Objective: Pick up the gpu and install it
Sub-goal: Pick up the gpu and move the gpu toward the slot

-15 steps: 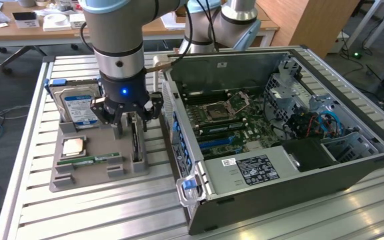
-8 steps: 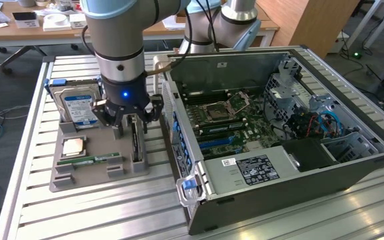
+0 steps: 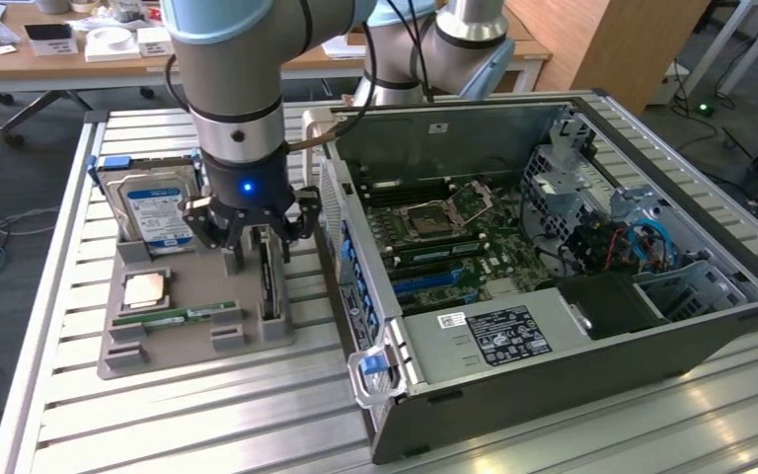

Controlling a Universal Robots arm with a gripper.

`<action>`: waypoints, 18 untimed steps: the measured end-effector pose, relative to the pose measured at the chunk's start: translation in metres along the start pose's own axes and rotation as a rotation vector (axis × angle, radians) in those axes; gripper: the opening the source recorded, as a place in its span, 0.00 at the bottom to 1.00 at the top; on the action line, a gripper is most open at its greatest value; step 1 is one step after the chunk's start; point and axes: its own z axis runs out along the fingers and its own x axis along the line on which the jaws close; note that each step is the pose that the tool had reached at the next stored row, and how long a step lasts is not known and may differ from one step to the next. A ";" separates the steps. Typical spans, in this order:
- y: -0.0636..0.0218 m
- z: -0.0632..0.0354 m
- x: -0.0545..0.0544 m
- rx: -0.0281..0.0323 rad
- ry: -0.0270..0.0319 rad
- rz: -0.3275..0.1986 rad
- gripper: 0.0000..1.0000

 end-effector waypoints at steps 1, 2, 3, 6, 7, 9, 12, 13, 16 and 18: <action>0.0008 0.0011 0.000 0.0000 0.0000 0.001 0.59; 0.0014 0.0023 0.000 0.0001 0.0000 0.001 0.59; 0.0022 0.0035 0.000 0.0002 0.0000 0.002 0.59; 0.0046 0.0072 0.001 0.0002 -0.0001 0.005 0.59; 0.0052 0.0084 0.001 0.0001 -0.0003 0.005 0.59; 0.0063 0.0107 0.001 0.0002 -0.0004 0.007 0.59; 0.0069 0.0135 0.001 0.0002 -0.0004 0.010 0.59; 0.0069 0.0142 0.001 0.0004 -0.0004 0.011 0.59; 0.0069 0.0147 0.001 0.0006 -0.0002 0.011 0.59; 0.0070 0.0148 0.001 0.0005 -0.0004 0.012 0.59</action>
